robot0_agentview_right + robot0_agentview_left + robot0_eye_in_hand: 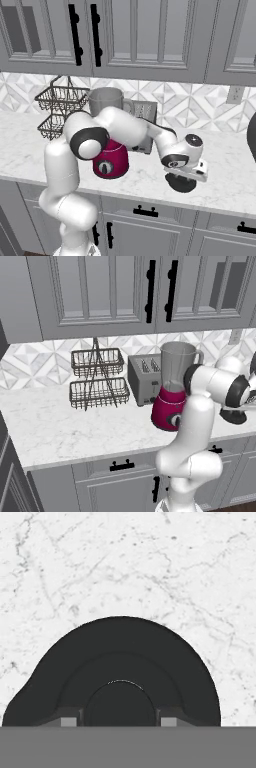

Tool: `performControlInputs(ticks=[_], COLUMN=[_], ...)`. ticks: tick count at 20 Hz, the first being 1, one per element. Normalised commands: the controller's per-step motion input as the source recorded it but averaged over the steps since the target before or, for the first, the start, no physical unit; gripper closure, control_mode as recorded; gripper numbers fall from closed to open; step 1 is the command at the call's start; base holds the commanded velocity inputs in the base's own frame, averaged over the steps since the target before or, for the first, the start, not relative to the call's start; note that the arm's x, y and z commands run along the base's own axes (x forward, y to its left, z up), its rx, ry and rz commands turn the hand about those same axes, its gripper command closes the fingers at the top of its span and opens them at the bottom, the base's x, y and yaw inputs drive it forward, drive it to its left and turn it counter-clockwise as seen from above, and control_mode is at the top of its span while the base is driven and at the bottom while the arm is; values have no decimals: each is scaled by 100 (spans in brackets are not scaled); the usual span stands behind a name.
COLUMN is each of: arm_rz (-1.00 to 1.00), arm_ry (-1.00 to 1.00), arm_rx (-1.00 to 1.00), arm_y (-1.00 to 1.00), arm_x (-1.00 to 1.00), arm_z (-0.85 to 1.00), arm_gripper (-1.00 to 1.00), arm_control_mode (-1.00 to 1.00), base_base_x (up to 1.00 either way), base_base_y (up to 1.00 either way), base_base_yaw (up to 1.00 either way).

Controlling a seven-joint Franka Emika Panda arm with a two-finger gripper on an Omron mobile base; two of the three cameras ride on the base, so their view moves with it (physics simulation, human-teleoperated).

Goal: Close the lid blender by securely placing the lid on top.

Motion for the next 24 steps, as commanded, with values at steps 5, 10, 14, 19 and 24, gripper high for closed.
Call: performControlInputs(ticks=[5, 10, 14, 19, 24], arm_rz=[1, 0, 0, 2, 4], arm_ry=[0, 0, 0, 0, 0], arm_rx=[0, 0, 0, -2, -3], arm_y=[26, 2, 3, 15, 23], arm_x=[-17, -29, -33, -35, -28], arm_z=[3, 63, 94, 91, 87], arm_gripper=[100, 100, 100, 100, 100], arm_control_mode=[-100, -100, -100, -100, -100], base_base_x=[0, 0, 0, 0, 0], base_base_y=[0, 0, 0, 0, 0], base_base_yaw=[0, 0, 0, 0, 0])
